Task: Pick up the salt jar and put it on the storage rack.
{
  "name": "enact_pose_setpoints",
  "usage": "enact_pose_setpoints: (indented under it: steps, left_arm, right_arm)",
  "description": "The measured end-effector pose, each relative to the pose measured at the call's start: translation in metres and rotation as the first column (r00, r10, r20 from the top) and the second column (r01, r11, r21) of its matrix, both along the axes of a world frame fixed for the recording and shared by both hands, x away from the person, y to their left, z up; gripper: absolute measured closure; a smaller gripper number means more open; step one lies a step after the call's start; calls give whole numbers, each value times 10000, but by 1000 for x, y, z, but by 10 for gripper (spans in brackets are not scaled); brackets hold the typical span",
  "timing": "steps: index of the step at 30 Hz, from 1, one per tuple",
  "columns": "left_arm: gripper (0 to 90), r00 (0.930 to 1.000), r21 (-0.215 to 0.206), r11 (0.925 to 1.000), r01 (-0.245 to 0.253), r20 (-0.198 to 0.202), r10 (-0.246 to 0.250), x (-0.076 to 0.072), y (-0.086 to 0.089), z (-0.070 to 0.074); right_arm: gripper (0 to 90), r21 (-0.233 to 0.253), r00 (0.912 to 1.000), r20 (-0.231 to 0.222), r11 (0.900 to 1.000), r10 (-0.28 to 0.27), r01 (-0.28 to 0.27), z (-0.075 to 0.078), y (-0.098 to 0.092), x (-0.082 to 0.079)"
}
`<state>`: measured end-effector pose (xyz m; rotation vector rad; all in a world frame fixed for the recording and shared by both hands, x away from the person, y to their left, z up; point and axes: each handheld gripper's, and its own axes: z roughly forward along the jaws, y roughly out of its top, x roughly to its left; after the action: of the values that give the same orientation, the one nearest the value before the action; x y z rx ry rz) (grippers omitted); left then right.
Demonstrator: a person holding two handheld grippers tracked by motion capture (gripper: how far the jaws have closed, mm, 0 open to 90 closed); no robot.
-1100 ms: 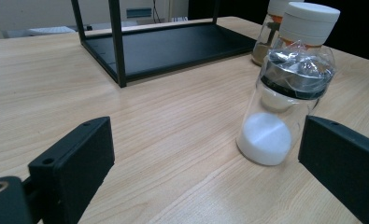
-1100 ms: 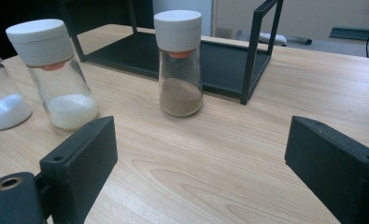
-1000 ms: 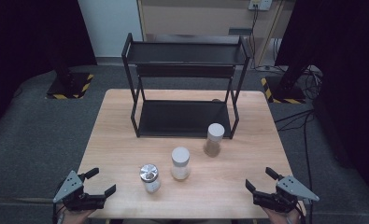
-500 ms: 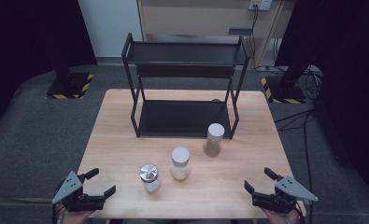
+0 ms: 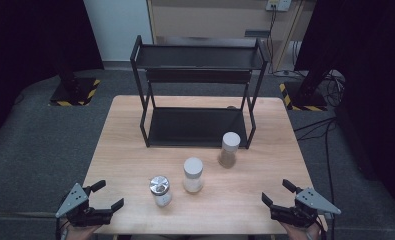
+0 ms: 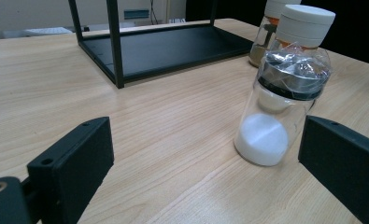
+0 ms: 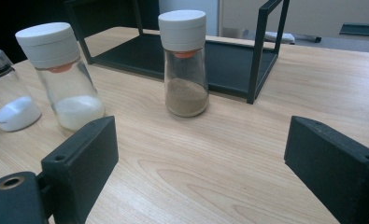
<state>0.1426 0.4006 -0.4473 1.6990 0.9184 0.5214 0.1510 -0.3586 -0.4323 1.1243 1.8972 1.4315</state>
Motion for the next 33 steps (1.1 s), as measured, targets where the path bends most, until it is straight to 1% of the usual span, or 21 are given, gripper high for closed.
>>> enact_pose_setpoints:
  steps: [4,8,14,20,25,26,27,28,29,32,33]
  left_arm:
    - [23,10000,-20,10000,-19,1,19,0,0,0]
    - [23,9999,27,9999,-108,106,108,-3,-1,2]
    - [27,9997,-117,9997,-212,100,213,-5,-2,3]
    - [33,9996,-125,9997,-219,161,221,-5,-2,11]
    - [32,10000,-85,10000,1,94,-1,0,-3,20]
    - [32,10000,-85,10000,1,94,-1,0,-3,20]
    - [32,9999,-35,10000,84,98,-83,3,-4,24]
    - [32,9999,-35,10000,84,98,-83,3,-4,24]
    - [31,9997,-5,9997,225,33,-225,6,-4,27]
    - [32,9995,95,9994,328,10,-328,9,-6,31]
    - [32,9990,86,9989,450,-28,-450,12,-7,33]
  right_arm:
    - [99,38,10000,-2,10000,-23,23,0,0,0]
    - [99,20,10000,-4,10000,-63,63,0,0,0]
    - [99,50,10000,14,10000,-72,72,0,-1,-1]
    - [100,19,10000,3,10000,-55,55,0,0,0]
    - [100,27,10000,-3,10000,-73,73,0,0,-1]
    - [100,28,10000,-5,10000,-72,72,0,0,-1]
    - [100,31,10000,-13,10000,-71,71,0,-1,0]
    - [100,31,10000,-13,10000,-71,71,0,-1,0]
    - [101,36,10000,-27,10000,-76,77,0,-1,0]
    - [101,30,10000,-26,10000,-82,83,0,0,0]
    - [101,26,10000,-15,10000,-91,91,0,0,0]
